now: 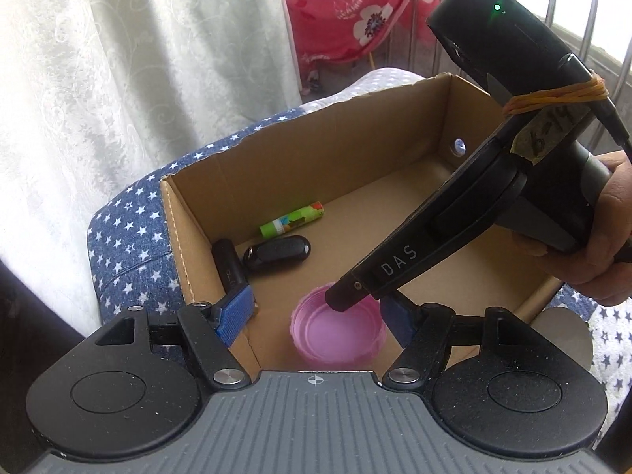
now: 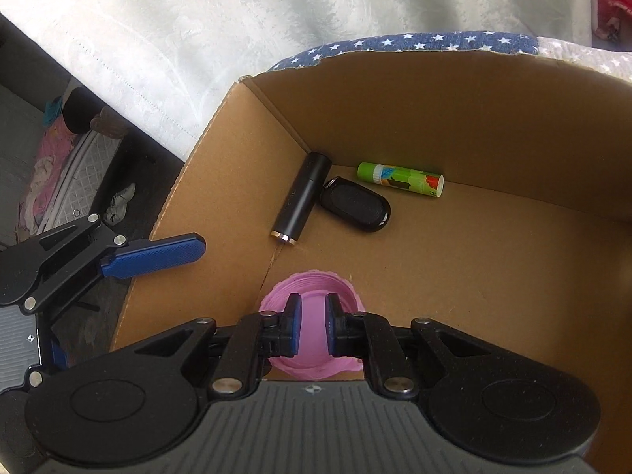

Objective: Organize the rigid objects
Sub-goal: 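Lower the pink bowl into the box and open the right gripper, then move the right gripper to the black tape roll on the cloth, then grasp the black tape roll by its rim with the right gripper, then carry the black tape roll into the box and open the right gripper, then move the right gripper to the white charger plug and grasp it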

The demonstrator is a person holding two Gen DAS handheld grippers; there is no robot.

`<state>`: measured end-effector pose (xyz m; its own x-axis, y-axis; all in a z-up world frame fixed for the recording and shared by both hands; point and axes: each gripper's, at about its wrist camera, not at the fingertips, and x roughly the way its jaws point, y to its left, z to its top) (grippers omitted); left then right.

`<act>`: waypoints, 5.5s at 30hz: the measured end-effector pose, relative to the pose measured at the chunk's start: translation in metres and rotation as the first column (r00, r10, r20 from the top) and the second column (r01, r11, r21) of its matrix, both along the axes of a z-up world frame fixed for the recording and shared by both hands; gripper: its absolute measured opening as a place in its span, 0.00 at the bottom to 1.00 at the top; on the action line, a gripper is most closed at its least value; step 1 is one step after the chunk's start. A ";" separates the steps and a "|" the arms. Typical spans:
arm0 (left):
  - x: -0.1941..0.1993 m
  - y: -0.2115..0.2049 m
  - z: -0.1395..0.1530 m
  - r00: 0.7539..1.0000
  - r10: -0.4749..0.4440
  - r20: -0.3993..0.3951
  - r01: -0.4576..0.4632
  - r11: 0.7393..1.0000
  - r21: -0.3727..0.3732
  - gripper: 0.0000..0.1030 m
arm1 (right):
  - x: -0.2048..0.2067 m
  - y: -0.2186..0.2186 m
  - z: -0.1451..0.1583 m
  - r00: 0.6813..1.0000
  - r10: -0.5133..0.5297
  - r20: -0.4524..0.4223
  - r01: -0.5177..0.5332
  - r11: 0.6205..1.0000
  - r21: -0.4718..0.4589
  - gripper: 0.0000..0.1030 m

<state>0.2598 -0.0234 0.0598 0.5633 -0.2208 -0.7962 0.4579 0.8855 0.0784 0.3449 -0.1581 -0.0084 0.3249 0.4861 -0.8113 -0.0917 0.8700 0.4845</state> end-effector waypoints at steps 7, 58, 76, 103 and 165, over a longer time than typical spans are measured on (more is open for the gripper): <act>-0.007 0.004 0.008 1.000 0.007 0.015 -0.007 1.000 -0.027 0.69 | -0.005 -0.007 0.007 1.000 -0.029 0.011 0.029 0.999 0.040 0.14; -0.206 0.023 -0.079 1.000 0.005 -0.023 -0.008 0.995 -0.104 0.68 | -0.251 0.085 -0.021 0.963 -0.096 0.253 0.116 0.991 -0.063 0.33; -0.204 0.021 -0.081 1.000 0.007 -0.017 -0.009 0.992 -0.123 0.64 | -0.244 0.094 -0.020 0.956 -0.056 0.289 0.107 0.981 -0.165 0.21; -0.139 0.016 0.064 0.949 0.036 0.313 0.001 0.993 -0.116 0.64 | -0.174 0.080 0.143 0.814 0.079 0.575 0.112 0.951 -0.289 0.21; -0.093 0.022 0.065 0.985 0.014 0.171 0.013 0.987 -0.161 0.69 | -0.234 -0.078 0.109 0.784 -0.356 0.508 0.320 0.934 0.161 0.19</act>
<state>0.1671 -0.0018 0.1243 0.6880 -0.3375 -0.6425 0.4495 0.8932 0.0122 0.1108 -0.2361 0.1011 0.8419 0.3084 -0.4428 -0.0513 0.8626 0.5033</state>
